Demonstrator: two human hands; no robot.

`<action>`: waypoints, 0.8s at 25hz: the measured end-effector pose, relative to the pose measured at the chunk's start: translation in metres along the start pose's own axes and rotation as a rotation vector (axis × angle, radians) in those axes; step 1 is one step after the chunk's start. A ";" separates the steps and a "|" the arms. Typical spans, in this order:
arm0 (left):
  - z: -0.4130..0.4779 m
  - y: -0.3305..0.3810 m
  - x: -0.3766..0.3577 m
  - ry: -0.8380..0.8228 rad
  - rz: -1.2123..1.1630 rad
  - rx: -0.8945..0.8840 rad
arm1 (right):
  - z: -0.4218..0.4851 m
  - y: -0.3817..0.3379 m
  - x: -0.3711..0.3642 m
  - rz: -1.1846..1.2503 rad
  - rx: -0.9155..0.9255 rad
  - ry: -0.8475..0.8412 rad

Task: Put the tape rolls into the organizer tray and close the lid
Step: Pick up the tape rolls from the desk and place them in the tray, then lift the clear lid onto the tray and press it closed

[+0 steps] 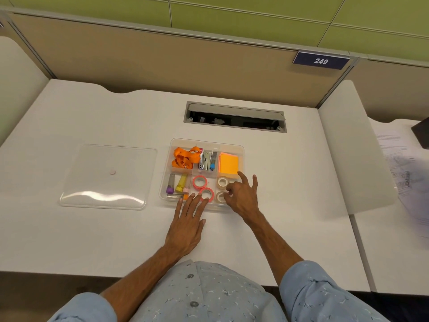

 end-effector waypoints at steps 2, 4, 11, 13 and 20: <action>0.000 0.000 0.002 0.007 -0.012 -0.011 | 0.000 0.002 0.004 0.030 -0.002 0.082; 0.001 -0.001 0.003 0.013 -0.019 -0.024 | -0.002 0.002 0.012 0.049 -0.006 0.190; 0.001 -0.028 0.026 0.079 -0.022 0.009 | 0.006 -0.044 0.010 0.131 0.063 0.262; -0.001 -0.050 0.041 0.124 -0.022 0.042 | 0.010 -0.072 0.003 0.181 0.112 0.212; -0.026 -0.170 0.094 0.191 0.083 0.142 | 0.013 -0.193 -0.039 0.214 0.384 0.006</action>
Point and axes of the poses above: each hand's wrist, its own z-axis towards the middle knuckle, its own x-axis out of the back of the hand, y = z × x, the point moved 5 cm from there along z, towards the middle knuckle, and after that the axes turned 14 degrees about y, right-handed, at the moved point
